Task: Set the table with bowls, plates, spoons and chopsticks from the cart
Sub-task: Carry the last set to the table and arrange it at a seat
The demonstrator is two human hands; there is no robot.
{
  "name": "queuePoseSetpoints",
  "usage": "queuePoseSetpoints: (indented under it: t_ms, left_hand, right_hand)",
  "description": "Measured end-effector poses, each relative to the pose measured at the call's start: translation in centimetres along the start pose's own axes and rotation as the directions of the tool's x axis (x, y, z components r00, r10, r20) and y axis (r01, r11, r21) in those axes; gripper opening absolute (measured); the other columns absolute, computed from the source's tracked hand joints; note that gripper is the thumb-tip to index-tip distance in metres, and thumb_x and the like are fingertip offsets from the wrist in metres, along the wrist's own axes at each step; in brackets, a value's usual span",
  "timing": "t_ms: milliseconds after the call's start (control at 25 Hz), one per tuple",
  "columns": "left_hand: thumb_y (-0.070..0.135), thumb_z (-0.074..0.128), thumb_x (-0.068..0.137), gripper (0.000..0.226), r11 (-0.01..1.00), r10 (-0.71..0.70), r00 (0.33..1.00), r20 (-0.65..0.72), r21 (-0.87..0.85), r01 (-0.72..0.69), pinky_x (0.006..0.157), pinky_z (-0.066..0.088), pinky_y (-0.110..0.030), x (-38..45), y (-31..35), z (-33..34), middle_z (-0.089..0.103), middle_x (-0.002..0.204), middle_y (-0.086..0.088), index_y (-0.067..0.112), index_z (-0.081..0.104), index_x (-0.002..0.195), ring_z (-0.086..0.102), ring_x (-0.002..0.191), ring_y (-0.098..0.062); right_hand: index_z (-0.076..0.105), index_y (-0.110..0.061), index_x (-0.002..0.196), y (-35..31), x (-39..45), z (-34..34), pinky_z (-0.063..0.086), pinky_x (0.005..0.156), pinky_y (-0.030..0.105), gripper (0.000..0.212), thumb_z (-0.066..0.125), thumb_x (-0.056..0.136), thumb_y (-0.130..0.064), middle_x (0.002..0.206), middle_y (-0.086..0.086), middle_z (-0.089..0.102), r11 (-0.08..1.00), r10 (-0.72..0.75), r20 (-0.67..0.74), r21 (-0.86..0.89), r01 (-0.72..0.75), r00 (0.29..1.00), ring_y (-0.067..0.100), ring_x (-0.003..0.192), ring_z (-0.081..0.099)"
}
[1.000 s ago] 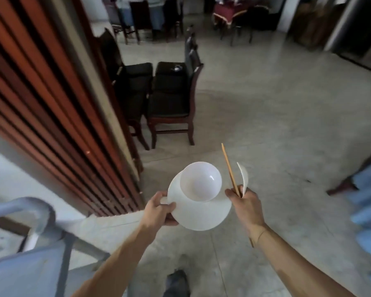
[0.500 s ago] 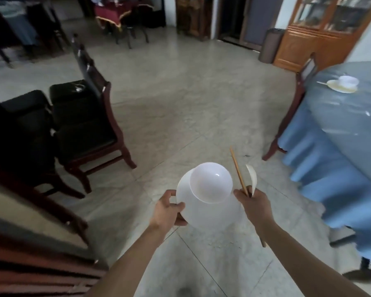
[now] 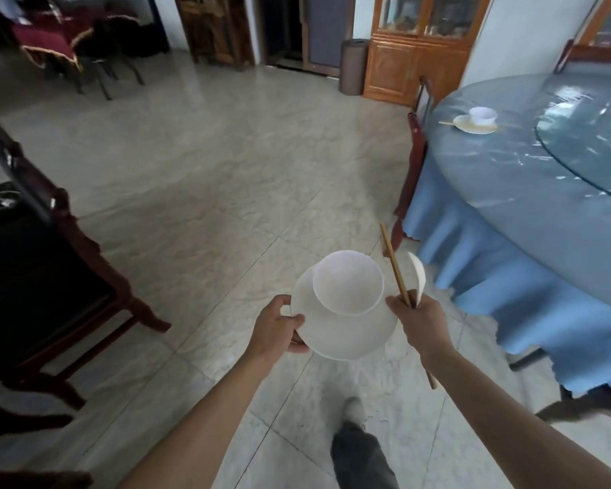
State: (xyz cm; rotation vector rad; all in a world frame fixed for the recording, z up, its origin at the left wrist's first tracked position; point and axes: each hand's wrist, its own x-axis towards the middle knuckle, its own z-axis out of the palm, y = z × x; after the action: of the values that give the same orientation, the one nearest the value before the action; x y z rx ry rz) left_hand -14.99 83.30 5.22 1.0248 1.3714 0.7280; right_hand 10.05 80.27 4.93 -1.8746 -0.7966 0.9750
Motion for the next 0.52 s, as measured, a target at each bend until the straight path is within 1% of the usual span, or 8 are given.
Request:
queuePoseSetpoints:
  t_ms: [80, 160, 280, 320, 400, 520]
  left_hand:
    - [0.005, 0.057, 0.091, 0.027, 1.000, 0.003, 1.000, 0.015, 0.021, -0.003, 0.057, 0.060, -0.034, 3.6, 1.7, 0.8, 0.073, 0.092, -0.017, 0.020, 0.060, 0.114, 0.074, 0.070, -0.025]
    - [0.004, 0.057, 0.091, 0.028, 1.000, 0.001, 1.000, 0.019, 0.024, -0.002, 0.057, 0.059, -0.034, 7.3, 3.5, 1.7, 0.073, 0.088, -0.017, 0.018, 0.060, 0.114, 0.073, 0.067, -0.024]
    - [0.004, 0.057, 0.091, 0.027, 1.000, -0.007, 1.000, 0.015, 0.024, 0.007, 0.057, 0.059, -0.033, 12.8, 6.5, 3.2, 0.073, 0.088, -0.018, 0.019, 0.060, 0.114, 0.073, 0.068, -0.024]
    - [0.005, 0.057, 0.091, 0.028, 1.000, -0.011, 1.000, 0.016, 0.020, 0.010, 0.057, 0.059, -0.033, 14.5, 7.4, 3.8, 0.073, 0.089, -0.019, 0.019, 0.060, 0.114, 0.074, 0.068, -0.024]
    - [0.004, 0.057, 0.090, 0.028, 1.000, -0.009, 1.000, 0.018, 0.017, 0.009, 0.058, 0.060, -0.034, 18.1, 9.6, 4.8, 0.073, 0.091, -0.019, 0.020, 0.061, 0.113, 0.074, 0.068, -0.025]
    - [0.004, 0.057, 0.090, 0.028, 1.000, -0.015, 1.000, 0.018, 0.023, 0.014, 0.058, 0.060, -0.035, 22.8, 12.5, 5.6, 0.073, 0.090, -0.018, 0.020, 0.061, 0.114, 0.074, 0.068, -0.024]
  right_hand:
    - [0.066, -0.017, 0.069, -1.0, 3.4, 0.2, 0.040, 0.052, 0.031, 0.021, 0.069, 0.087, -0.029, 0.047, -0.010, 0.053, 1.000, 0.007, -0.017, 0.011, -0.006, 1.000, 0.014, 0.053, 0.047]
    - [0.066, -0.017, 0.070, -2.4, 7.1, 0.4, 0.042, 0.052, 0.032, 0.021, 0.069, 0.087, -0.031, 0.050, -0.008, 0.054, 1.000, 0.011, -0.026, -0.006, -0.011, 1.000, 0.015, 0.053, 0.048]
    - [0.065, -0.019, 0.069, -4.8, 13.3, 0.4, 0.040, 0.049, 0.030, 0.022, 0.069, 0.086, -0.031, 0.045, -0.010, 0.052, 1.000, 0.022, -0.030, -0.012, -0.022, 0.999, 0.014, 0.050, 0.047]
    - [0.065, -0.018, 0.068, -5.6, 15.3, 0.4, 0.040, 0.048, 0.029, 0.023, 0.069, 0.086, -0.031, 0.045, -0.009, 0.052, 1.000, 0.024, -0.030, -0.015, -0.024, 0.999, 0.014, 0.050, 0.046]
    - [0.066, -0.014, 0.073, -7.3, 19.0, 0.4, 0.039, 0.048, 0.028, 0.023, 0.069, 0.087, -0.031, 0.052, -0.006, 0.054, 1.000, 0.011, -0.015, -0.018, -0.011, 1.000, 0.014, 0.050, 0.045]
    - [0.066, -0.007, 0.078, -9.7, 23.8, 0.6, 0.038, 0.048, 0.028, 0.024, 0.069, 0.088, -0.029, 0.054, -0.003, 0.049, 1.000, 0.002, -0.021, -0.021, -0.002, 1.000, 0.014, 0.050, 0.042]
